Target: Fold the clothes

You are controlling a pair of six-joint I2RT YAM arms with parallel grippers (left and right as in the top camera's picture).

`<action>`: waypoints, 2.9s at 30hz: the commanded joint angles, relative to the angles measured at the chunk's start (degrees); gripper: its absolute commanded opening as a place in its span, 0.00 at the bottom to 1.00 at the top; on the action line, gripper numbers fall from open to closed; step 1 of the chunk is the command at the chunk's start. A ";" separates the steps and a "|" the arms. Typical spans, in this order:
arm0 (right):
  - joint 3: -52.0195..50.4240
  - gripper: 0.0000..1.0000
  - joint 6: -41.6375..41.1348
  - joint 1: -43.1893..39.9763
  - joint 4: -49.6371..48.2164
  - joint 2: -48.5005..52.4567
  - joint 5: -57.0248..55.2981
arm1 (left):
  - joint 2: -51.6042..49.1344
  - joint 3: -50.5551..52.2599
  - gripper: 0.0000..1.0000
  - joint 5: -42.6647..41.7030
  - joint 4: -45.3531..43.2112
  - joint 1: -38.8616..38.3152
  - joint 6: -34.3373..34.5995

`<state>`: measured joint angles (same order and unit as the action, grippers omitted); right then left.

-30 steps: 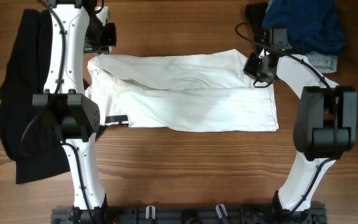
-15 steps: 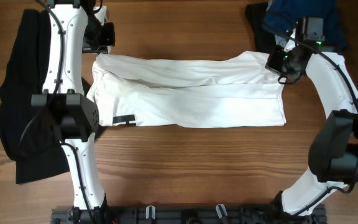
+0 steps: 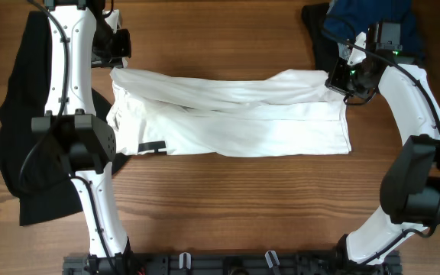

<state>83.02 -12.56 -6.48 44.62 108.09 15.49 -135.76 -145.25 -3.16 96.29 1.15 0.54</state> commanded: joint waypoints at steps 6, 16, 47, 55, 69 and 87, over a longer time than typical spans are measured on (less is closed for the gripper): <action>1.14 0.04 0.57 -0.13 0.46 -1.60 1.16 | 1.42 -0.15 0.04 -1.38 0.22 0.02 0.28; 1.14 0.04 4.85 -4.00 9.68 -3.48 3.37 | 3.80 -0.15 0.04 -4.52 0.31 -0.31 1.88; -8.39 0.05 11.13 -13.94 12.24 -3.41 5.62 | 5.40 31.89 0.04 5.18 -3.26 0.57 4.61; -8.50 0.67 14.03 -13.97 14.73 -3.41 5.14 | 5.40 31.89 0.43 5.25 -2.43 0.63 4.20; -8.50 0.84 15.65 -13.94 11.69 -3.41 4.44 | 18.64 18.82 0.58 2.38 -7.67 0.63 4.22; -8.55 0.89 10.58 -5.14 8.63 3.30 -13.16 | 22.93 19.69 1.00 -4.50 -13.03 0.63 4.22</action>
<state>75.02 -0.34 -12.21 53.10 110.59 7.53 -112.31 -125.91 -7.84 84.01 1.52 5.02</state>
